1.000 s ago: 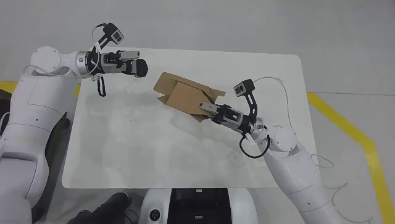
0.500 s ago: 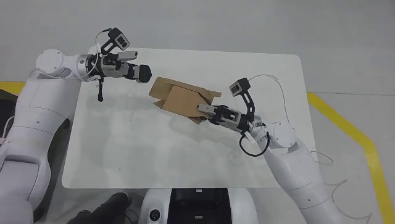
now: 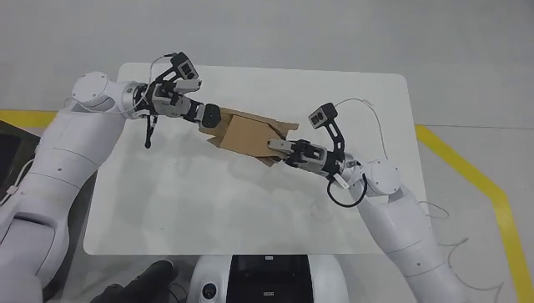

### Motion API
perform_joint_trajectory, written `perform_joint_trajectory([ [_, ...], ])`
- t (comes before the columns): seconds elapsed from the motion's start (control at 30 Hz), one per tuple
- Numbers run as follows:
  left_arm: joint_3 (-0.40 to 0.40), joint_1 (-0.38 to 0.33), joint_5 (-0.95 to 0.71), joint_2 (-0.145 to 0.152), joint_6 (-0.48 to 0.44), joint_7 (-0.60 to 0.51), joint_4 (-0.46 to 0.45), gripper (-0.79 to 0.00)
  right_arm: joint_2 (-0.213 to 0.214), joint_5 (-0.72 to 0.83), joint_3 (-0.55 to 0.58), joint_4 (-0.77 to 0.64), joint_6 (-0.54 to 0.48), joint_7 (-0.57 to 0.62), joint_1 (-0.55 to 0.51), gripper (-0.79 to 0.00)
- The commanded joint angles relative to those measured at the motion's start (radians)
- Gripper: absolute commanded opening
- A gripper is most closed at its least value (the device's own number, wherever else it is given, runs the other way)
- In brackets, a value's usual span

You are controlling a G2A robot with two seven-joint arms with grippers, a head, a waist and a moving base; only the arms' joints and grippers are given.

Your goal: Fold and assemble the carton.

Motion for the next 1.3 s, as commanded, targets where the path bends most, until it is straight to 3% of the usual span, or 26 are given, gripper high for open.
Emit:
perform_joint_trajectory([
  [0.0,0.018,-0.002,-0.008,0.002,-0.002,0.000,-0.011,0.000,-0.002,-0.005,-0.007,0.008,-0.019,-0.011,0.000,-0.785],
  [0.27,0.071,-0.011,-0.030,0.019,-0.010,0.000,-0.043,0.000,-0.009,0.019,-0.027,0.039,-0.075,-0.033,0.007,-0.785],
  [0.5,0.088,-0.023,-0.038,0.034,-0.039,0.000,-0.019,0.000,-0.004,-0.003,-0.006,0.038,-0.097,-0.052,-0.002,-0.785],
  [0.77,0.122,-0.021,-0.082,0.046,-0.016,0.000,-0.050,0.000,-0.003,0.009,-0.009,0.033,-0.105,-0.056,-0.013,-0.785],
  [1.27,0.178,-0.045,-0.202,0.040,0.017,0.000,-0.048,0.000,-0.020,0.092,-0.076,0.096,-0.117,-0.021,0.009,-0.785],
])
